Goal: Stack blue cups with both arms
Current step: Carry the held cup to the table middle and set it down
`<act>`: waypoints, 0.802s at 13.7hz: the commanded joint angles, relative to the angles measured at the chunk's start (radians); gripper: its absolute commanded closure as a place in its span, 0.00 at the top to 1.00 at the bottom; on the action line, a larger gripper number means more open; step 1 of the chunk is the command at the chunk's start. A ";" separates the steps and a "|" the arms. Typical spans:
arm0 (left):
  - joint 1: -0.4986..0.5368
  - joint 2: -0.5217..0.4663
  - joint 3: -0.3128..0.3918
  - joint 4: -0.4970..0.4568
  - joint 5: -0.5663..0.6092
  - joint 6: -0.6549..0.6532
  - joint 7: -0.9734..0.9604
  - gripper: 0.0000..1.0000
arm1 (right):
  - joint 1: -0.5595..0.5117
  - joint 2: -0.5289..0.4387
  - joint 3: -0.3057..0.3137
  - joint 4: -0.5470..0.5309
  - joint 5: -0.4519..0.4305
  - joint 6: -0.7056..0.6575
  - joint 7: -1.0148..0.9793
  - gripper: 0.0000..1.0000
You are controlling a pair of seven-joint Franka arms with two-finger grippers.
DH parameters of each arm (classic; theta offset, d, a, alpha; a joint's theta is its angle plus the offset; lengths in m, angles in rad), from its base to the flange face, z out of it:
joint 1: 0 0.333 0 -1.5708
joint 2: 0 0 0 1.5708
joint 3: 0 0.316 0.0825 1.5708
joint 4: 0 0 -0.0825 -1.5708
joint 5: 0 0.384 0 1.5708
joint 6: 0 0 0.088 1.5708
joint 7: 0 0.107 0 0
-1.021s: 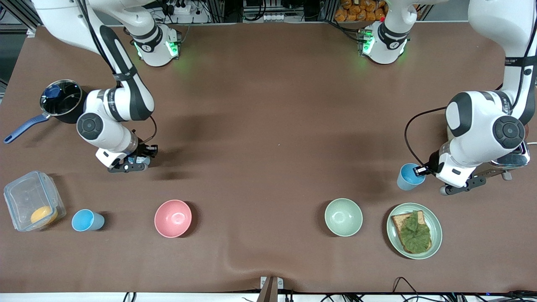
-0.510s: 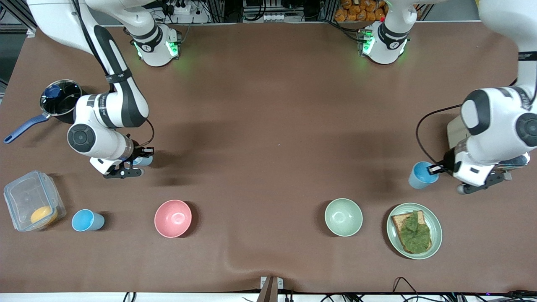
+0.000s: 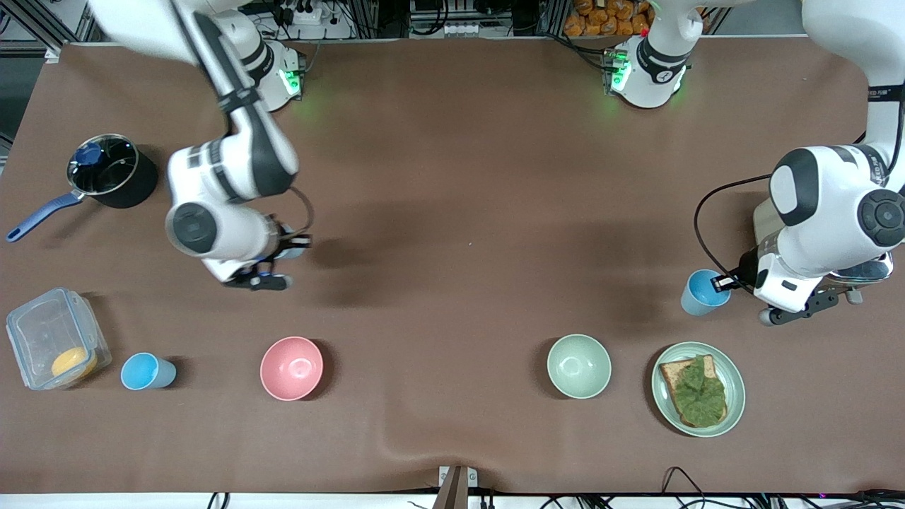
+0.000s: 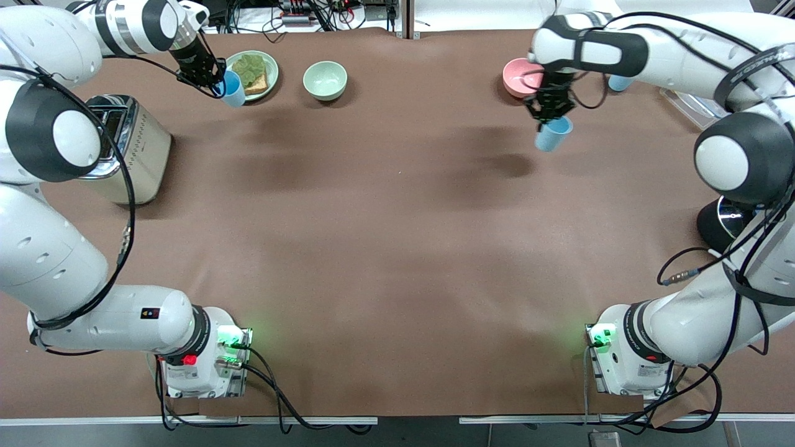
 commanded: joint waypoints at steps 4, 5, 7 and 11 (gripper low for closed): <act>-0.005 0.010 0.002 0.028 -0.009 -0.011 -0.031 0.00 | 0.302 0.116 -0.008 0.213 0.052 0.000 0.490 0.00; -0.014 0.016 0.002 0.030 -0.009 -0.008 -0.046 0.00 | 0.321 0.151 -0.008 0.250 0.058 0.026 0.559 0.00; -0.023 0.019 0.001 0.031 -0.013 -0.008 -0.054 0.00 | 0.417 0.176 -0.011 0.259 0.042 0.126 0.659 0.00; -0.023 0.019 -0.002 0.031 -0.015 -0.008 -0.054 0.00 | 0.507 0.233 -0.016 0.264 -0.090 0.235 0.772 0.00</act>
